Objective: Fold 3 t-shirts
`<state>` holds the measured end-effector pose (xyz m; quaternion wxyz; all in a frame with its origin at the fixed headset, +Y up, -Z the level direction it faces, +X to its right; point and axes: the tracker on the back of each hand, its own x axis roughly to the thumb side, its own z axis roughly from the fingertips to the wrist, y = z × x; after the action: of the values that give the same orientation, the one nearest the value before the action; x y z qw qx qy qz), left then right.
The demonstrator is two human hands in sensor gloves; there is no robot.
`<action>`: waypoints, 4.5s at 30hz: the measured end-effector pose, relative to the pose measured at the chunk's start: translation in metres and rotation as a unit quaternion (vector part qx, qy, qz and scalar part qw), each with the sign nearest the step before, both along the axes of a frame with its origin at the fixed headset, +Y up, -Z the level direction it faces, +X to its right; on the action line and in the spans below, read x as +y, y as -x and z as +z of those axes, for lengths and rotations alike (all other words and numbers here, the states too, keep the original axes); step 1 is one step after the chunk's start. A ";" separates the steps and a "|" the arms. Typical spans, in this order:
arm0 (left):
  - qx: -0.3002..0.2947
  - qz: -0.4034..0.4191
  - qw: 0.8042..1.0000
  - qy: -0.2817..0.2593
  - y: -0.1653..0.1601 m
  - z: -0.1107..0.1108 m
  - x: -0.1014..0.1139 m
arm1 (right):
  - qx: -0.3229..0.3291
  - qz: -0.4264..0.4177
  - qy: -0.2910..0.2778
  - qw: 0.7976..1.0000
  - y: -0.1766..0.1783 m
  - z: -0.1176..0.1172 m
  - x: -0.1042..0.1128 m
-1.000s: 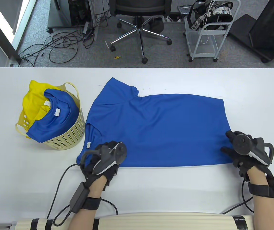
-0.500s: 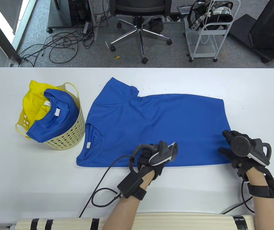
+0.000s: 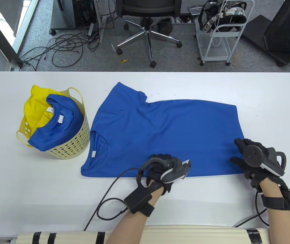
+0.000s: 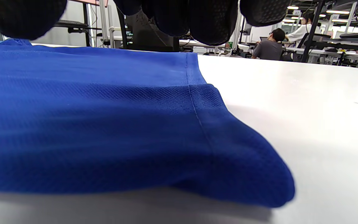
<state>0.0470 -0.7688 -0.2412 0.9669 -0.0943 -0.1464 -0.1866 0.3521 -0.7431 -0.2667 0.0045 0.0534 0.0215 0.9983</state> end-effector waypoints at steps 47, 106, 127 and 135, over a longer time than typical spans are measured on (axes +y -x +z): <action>-0.026 0.071 0.994 -0.075 0.004 -0.012 0.020 | 0.012 -0.112 -0.018 0.993 0.018 0.000 0.034; 0.159 0.073 0.947 -0.270 0.061 -0.056 0.232 | -0.032 -0.133 -0.023 0.990 0.148 0.003 -0.001; 0.233 0.098 0.958 -0.137 0.172 -0.042 0.210 | -0.002 -0.149 -0.164 0.975 0.104 -0.009 0.114; 0.192 0.012 0.981 0.006 0.153 -0.085 0.164 | 0.055 -0.001 0.034 0.998 0.121 -0.074 0.113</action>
<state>-0.1061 -0.6046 -0.3261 0.9786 -0.1326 0.0400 -0.1523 0.2309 -0.6305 -0.3410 0.0066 0.1083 0.0551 0.9926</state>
